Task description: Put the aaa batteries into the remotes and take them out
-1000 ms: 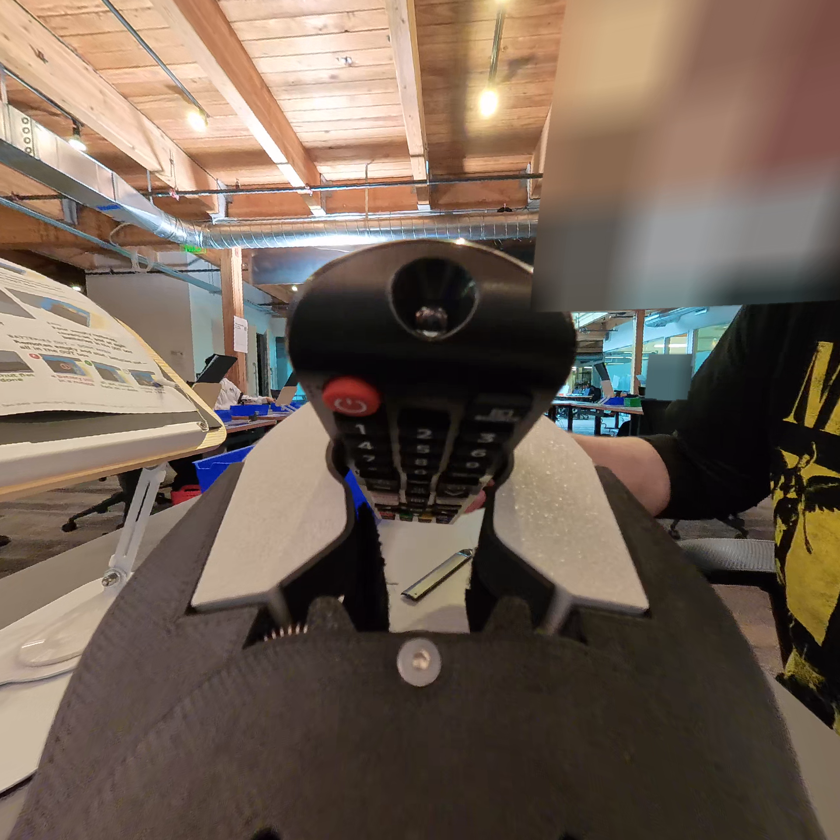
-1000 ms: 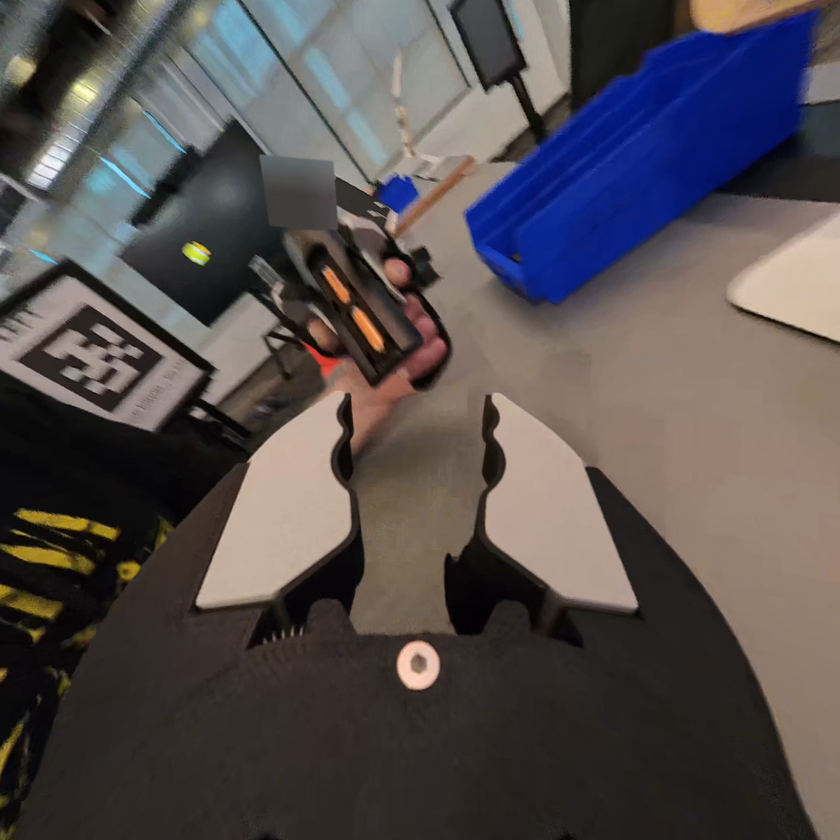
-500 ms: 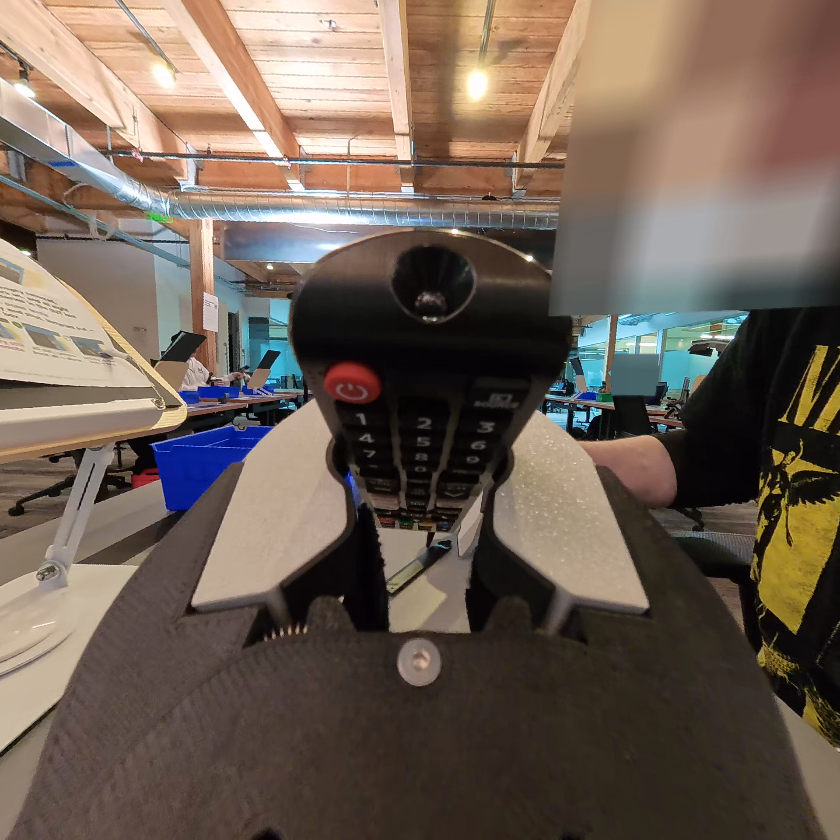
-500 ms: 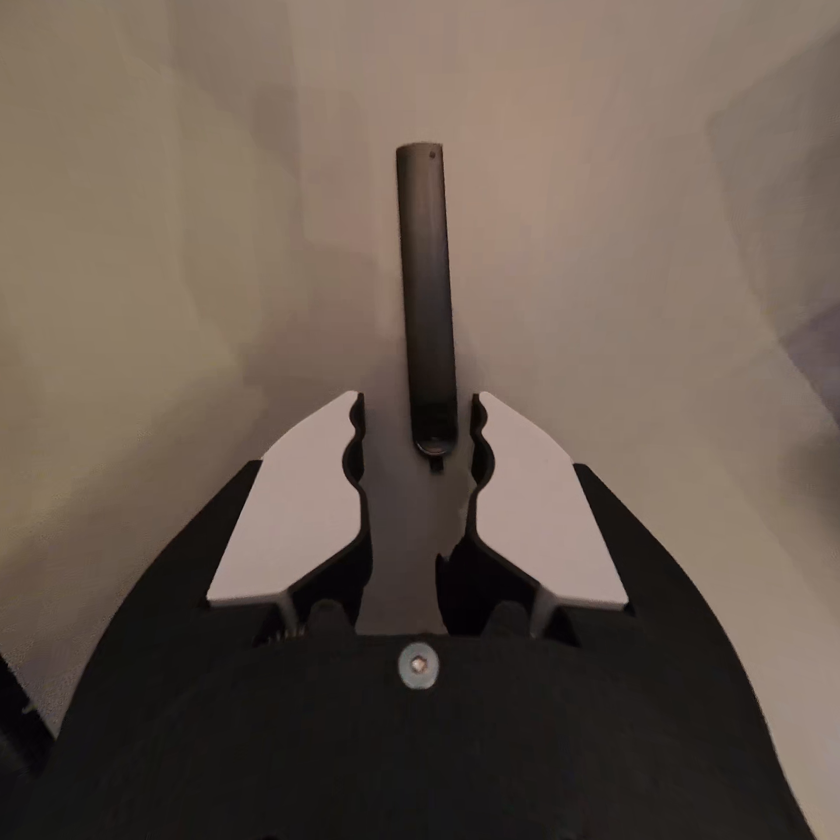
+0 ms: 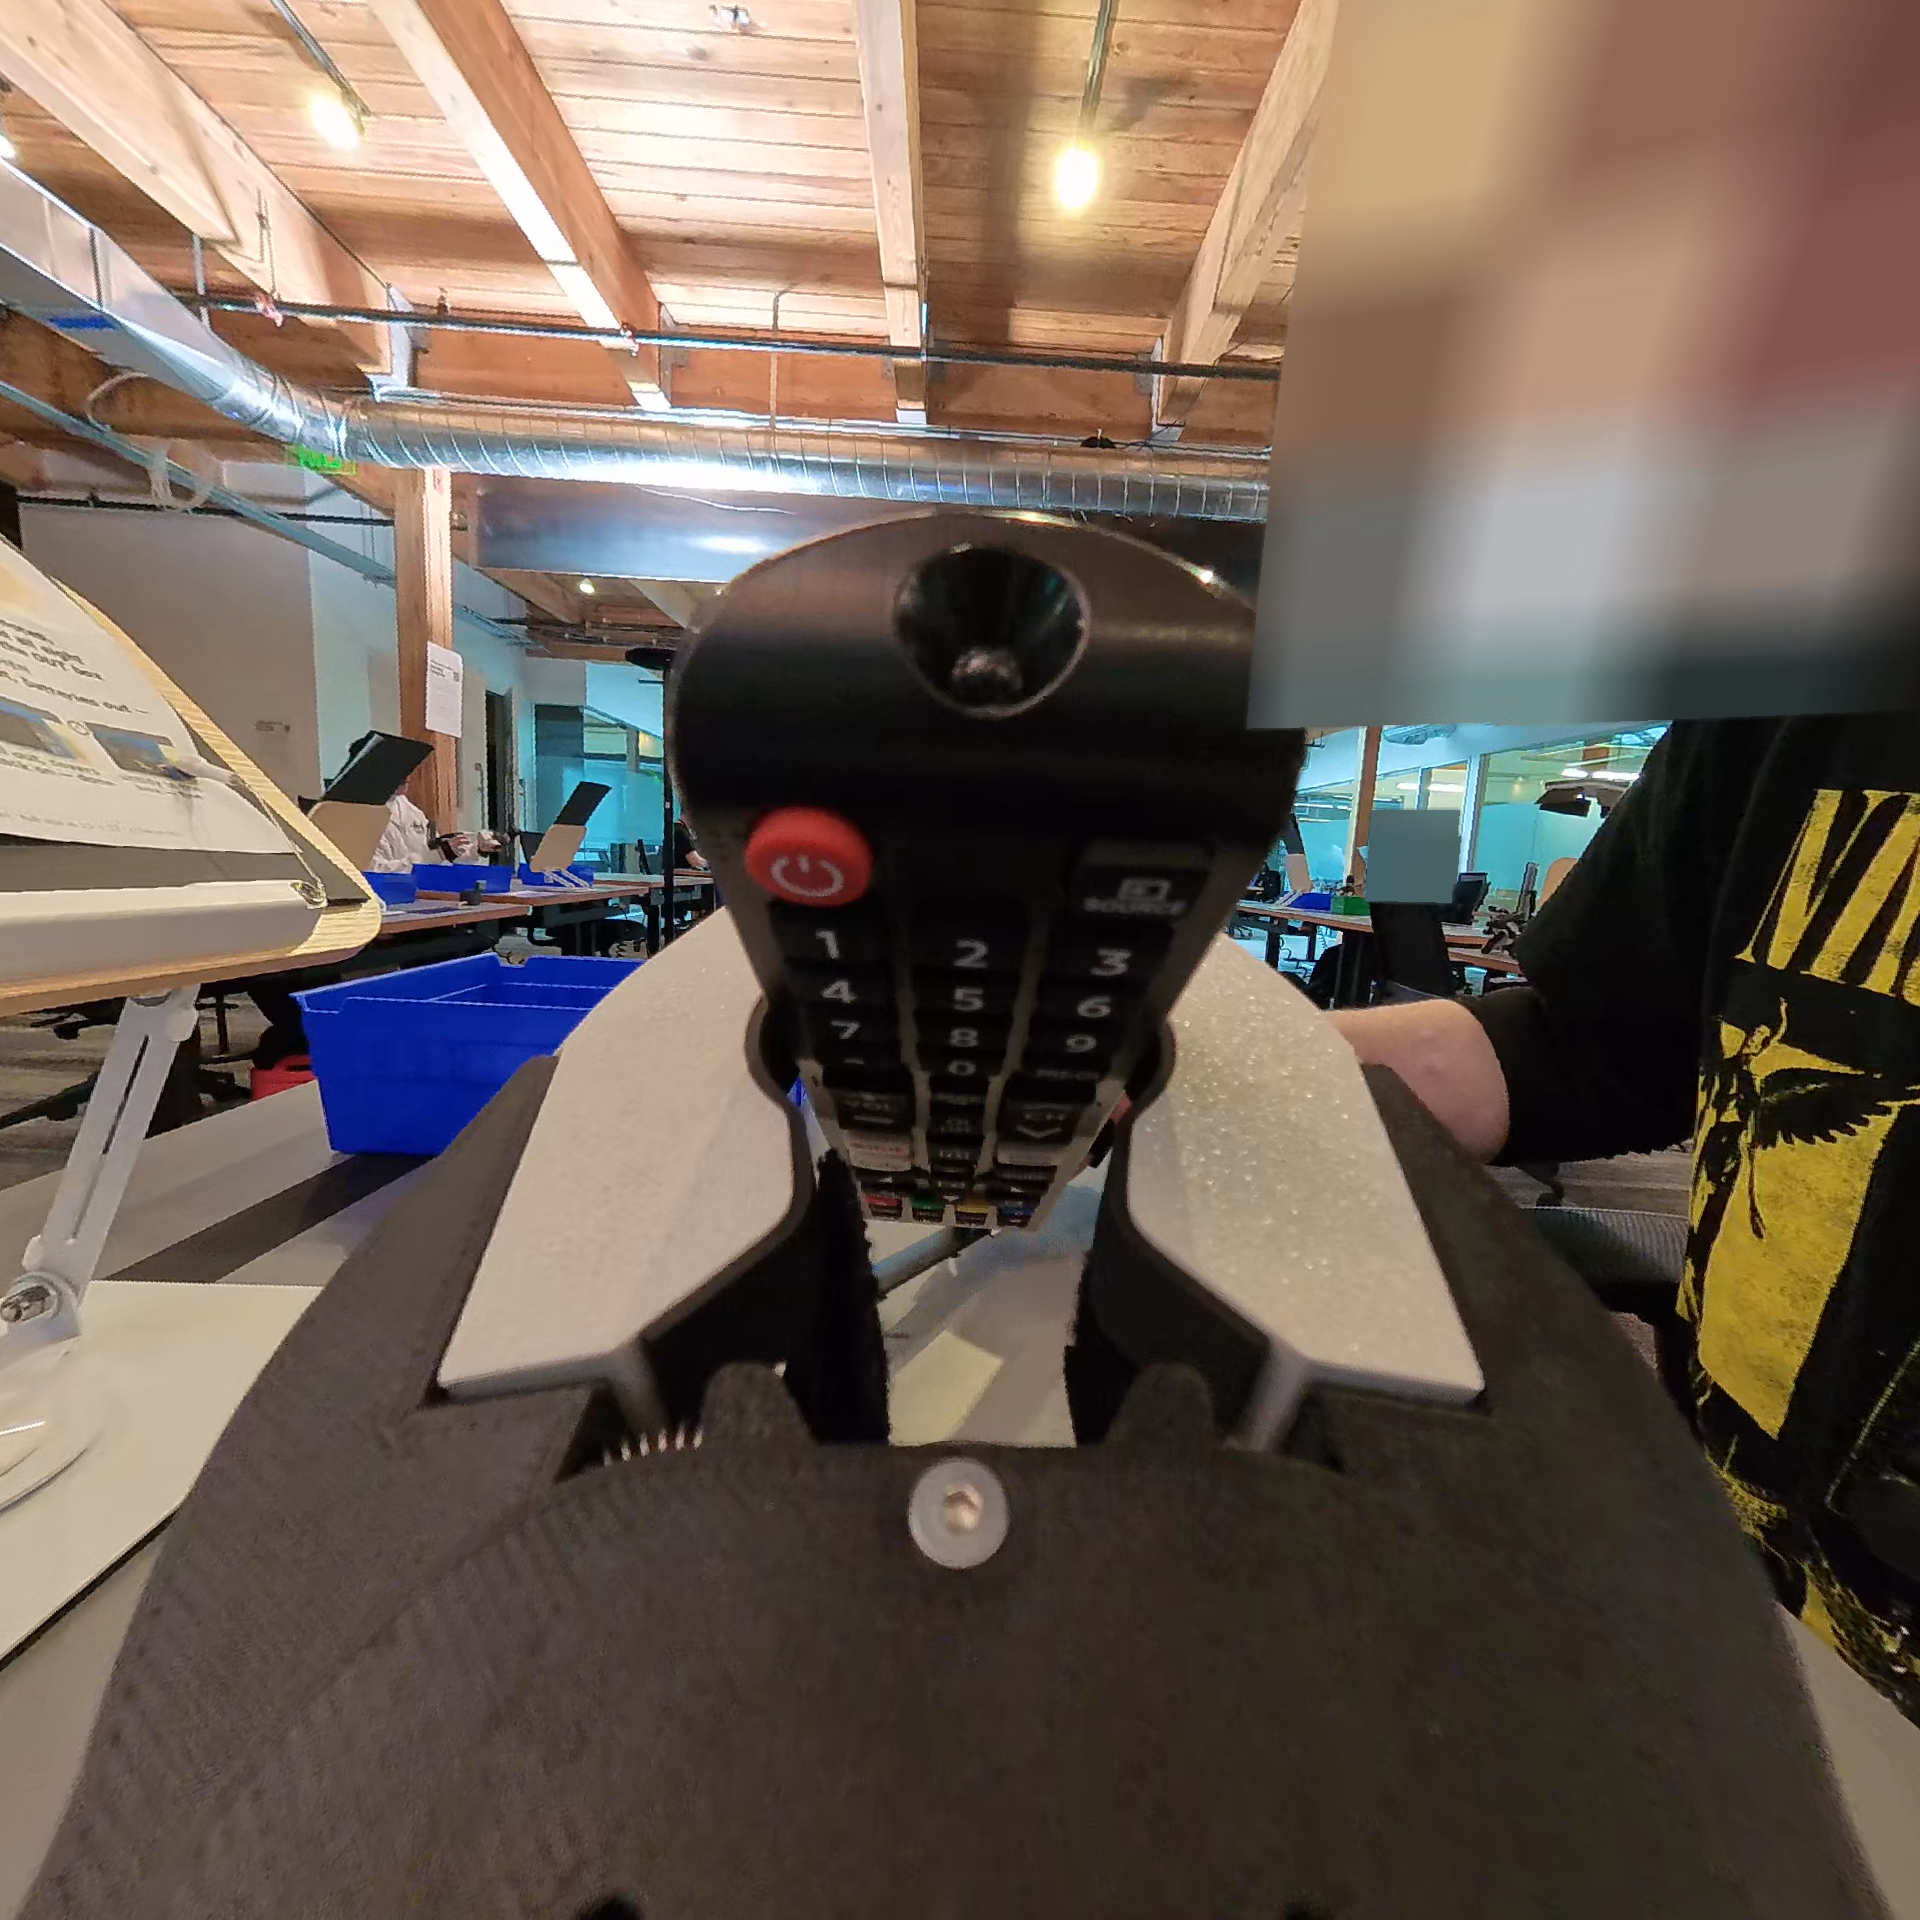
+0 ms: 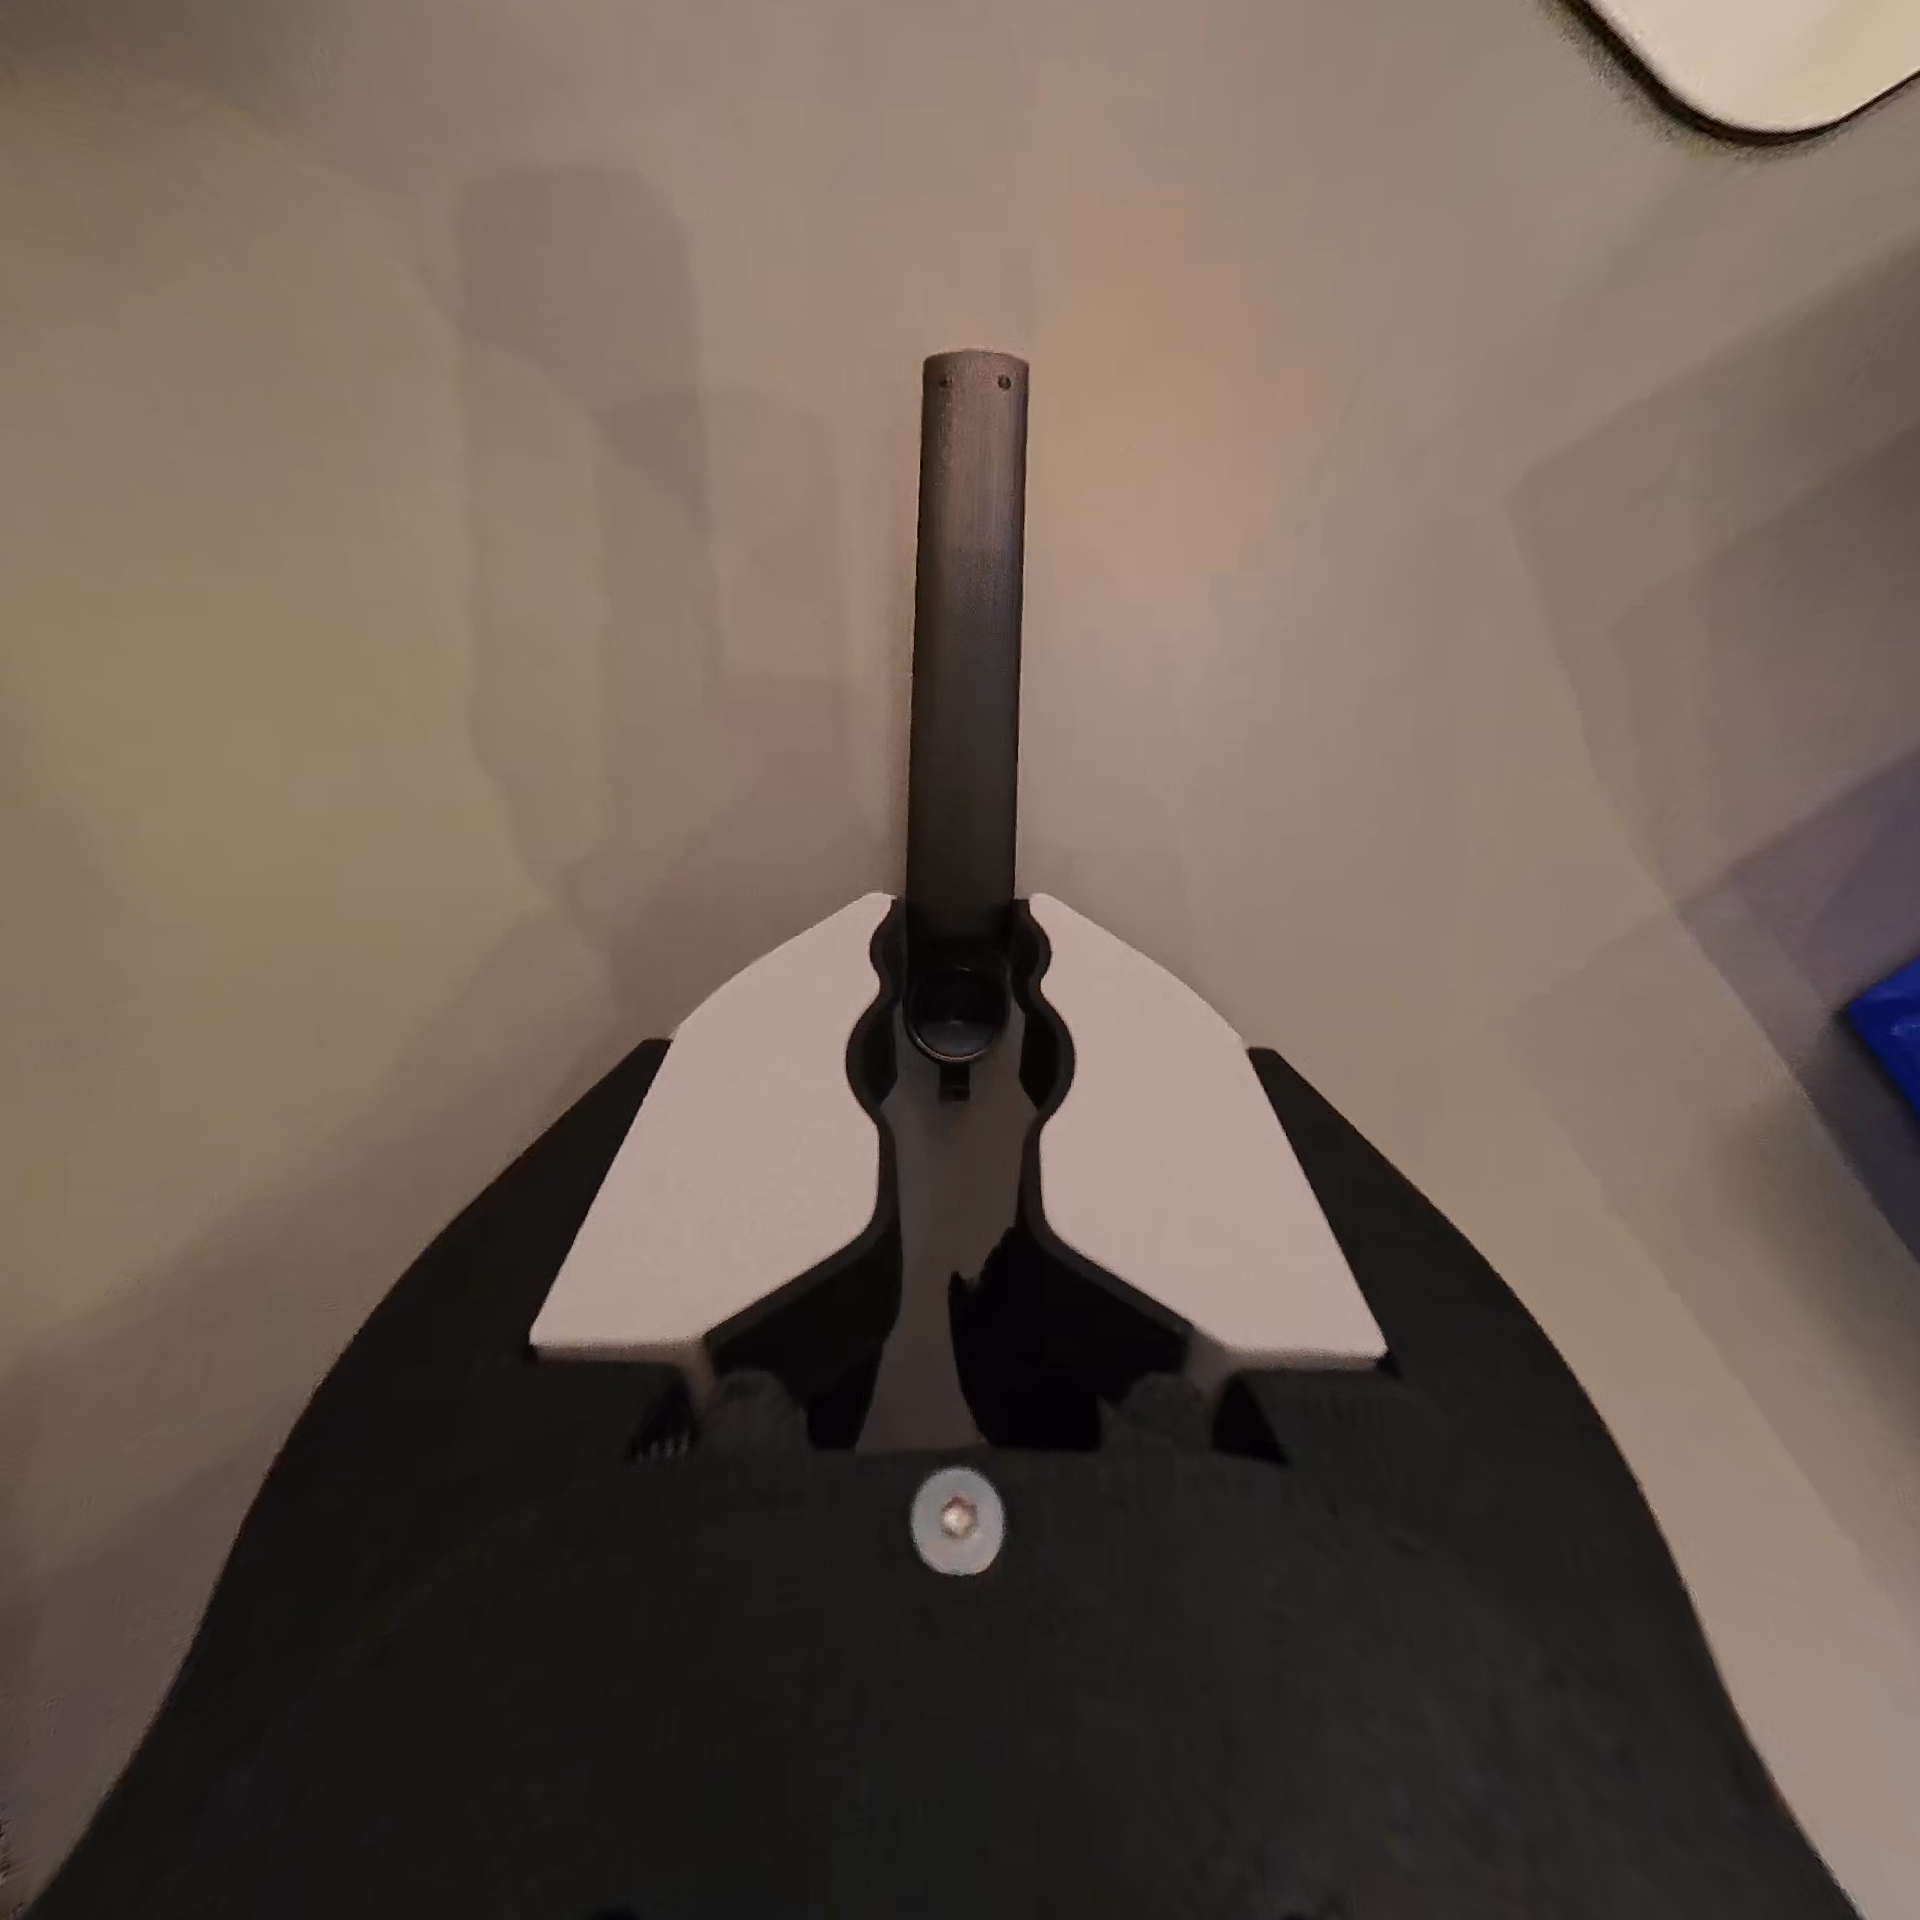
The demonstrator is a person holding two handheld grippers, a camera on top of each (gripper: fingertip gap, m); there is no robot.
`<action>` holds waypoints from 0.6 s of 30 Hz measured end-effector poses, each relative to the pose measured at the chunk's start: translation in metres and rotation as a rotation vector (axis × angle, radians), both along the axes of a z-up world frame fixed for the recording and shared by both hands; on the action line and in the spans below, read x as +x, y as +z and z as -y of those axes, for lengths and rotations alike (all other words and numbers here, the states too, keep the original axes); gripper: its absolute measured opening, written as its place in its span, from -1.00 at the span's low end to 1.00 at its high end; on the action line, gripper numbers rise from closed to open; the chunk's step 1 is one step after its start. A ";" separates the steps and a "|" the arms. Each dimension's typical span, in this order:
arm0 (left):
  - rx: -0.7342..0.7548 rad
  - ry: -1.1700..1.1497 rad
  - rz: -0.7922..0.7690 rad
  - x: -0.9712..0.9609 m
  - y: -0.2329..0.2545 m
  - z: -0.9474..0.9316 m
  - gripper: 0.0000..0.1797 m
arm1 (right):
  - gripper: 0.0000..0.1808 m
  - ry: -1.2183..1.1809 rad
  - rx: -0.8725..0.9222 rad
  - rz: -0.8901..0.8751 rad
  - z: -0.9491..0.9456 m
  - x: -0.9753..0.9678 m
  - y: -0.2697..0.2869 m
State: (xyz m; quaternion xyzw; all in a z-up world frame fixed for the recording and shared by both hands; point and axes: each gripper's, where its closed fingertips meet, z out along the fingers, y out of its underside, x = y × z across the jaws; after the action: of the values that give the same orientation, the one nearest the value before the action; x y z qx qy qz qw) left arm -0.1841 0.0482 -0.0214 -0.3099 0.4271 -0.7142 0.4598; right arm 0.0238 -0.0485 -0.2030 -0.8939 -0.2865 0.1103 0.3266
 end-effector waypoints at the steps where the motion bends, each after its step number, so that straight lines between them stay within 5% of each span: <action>1: 0.000 0.000 -0.001 0.000 0.000 0.000 -0.32 | -0.79 0.010 -0.012 0.005 0.001 0.000 0.000; 15: 0.008 -0.021 -0.018 0.002 -0.003 0.004 -0.32 | -0.79 0.600 -0.128 0.288 0.015 -0.030 -0.013; 18: 0.006 -0.022 -0.017 0.002 -0.003 0.003 -0.32 | -0.52 0.487 -0.148 0.253 0.010 -0.029 -0.002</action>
State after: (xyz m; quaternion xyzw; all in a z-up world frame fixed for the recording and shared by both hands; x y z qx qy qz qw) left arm -0.1825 0.0449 -0.0239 -0.3098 0.4366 -0.7152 0.4493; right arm -0.0054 -0.0581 -0.2052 -0.8268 -0.5226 0.0935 0.1859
